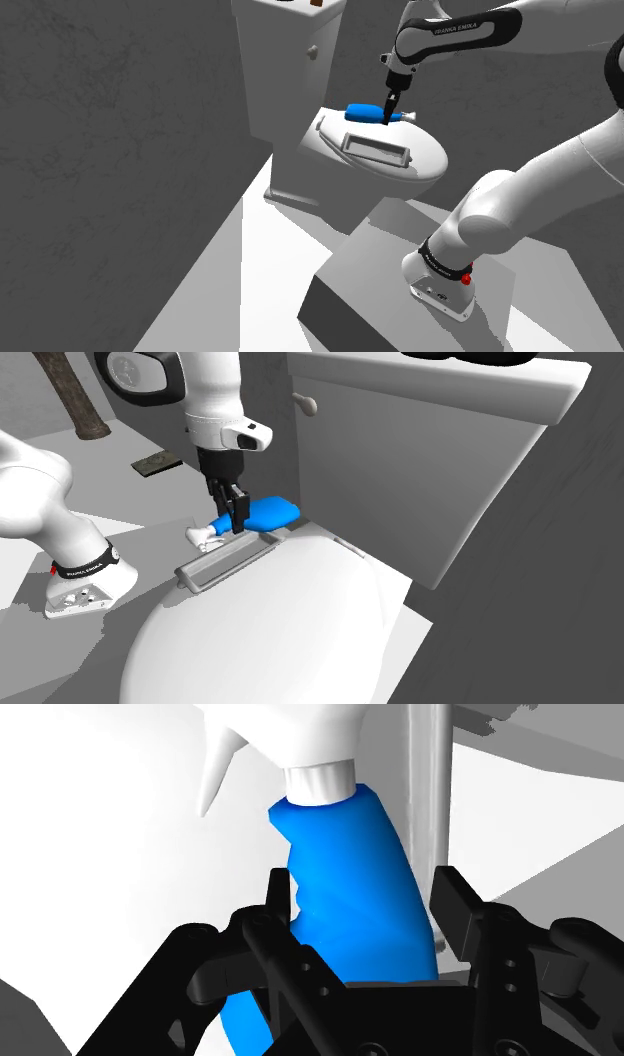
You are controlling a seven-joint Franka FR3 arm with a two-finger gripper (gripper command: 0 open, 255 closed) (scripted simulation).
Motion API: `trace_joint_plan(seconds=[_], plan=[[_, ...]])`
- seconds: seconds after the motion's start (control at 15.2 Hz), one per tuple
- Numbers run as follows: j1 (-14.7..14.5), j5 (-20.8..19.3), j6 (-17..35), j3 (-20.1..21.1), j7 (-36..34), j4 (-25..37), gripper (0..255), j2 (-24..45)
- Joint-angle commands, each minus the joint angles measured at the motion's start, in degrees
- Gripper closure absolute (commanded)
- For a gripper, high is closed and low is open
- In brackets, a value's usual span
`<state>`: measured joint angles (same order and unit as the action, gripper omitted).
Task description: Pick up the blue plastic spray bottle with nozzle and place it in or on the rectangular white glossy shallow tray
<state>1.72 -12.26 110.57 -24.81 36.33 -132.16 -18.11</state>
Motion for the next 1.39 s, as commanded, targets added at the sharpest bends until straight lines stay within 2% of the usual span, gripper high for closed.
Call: trace_joint_plan(seconds=[0.0, 0.13, 1.06, 1.32], plan=[[0.81, -1.77, -0.7, 0.89, -1.33, -4.36, 255, -5.13], [1.6, -2.86, -1.55, 1.69, -2.21, -7.55, 255, -9.13], [1.66, -3.59, 10.74, -0.58, -2.45, -14.87, 255, -4.1], [1.66, -3.59, 10.74, -0.58, -2.45, -14.87, 255, -4.1]])
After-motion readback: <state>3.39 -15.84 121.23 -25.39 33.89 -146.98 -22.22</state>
